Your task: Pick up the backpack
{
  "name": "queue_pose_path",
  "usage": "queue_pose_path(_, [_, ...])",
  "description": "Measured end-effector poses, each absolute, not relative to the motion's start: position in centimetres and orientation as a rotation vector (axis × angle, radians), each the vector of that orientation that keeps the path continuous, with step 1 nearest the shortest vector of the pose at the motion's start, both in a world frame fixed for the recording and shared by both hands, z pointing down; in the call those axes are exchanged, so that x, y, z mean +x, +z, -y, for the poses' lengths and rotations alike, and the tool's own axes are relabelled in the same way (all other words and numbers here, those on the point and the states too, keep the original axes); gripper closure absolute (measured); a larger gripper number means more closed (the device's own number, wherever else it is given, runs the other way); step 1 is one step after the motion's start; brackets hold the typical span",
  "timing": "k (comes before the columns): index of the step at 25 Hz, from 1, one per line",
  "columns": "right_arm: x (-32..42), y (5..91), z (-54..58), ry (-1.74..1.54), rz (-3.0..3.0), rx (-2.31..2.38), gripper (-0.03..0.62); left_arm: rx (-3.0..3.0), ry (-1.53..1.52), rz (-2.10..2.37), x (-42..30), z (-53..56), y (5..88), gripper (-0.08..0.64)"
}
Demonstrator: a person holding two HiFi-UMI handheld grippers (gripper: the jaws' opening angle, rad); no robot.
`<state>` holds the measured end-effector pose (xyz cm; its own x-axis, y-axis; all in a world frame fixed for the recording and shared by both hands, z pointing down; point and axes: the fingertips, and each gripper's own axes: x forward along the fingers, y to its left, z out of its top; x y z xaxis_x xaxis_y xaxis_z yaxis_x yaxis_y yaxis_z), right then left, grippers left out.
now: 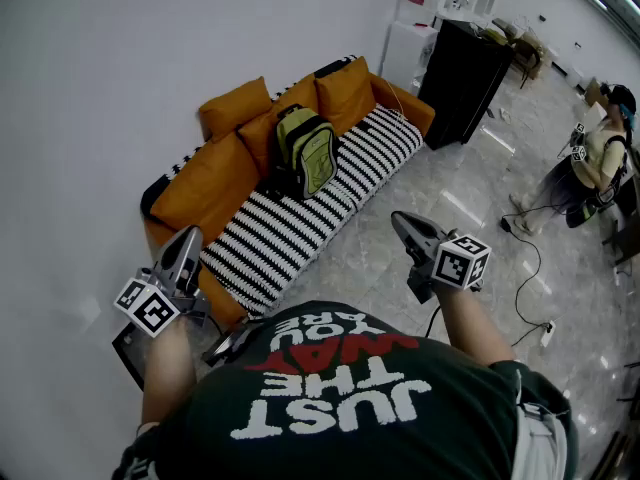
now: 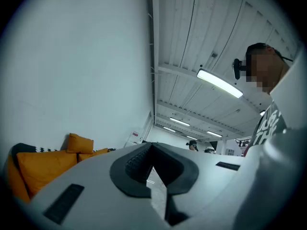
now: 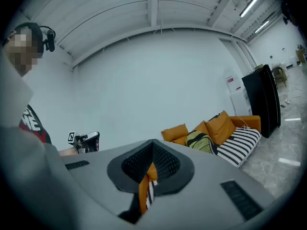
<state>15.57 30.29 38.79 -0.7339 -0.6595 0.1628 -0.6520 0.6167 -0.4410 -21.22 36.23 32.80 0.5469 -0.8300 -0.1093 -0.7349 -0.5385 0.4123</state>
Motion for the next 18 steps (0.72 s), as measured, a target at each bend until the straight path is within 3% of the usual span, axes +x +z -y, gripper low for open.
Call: queue_pose_path(18, [15.57, 38.24, -30.35, -0.719, -2.823, -1.161, 0.568, 2.475, -0.405, 1.272, -20.89, -36.46, 32.72, 0.56])
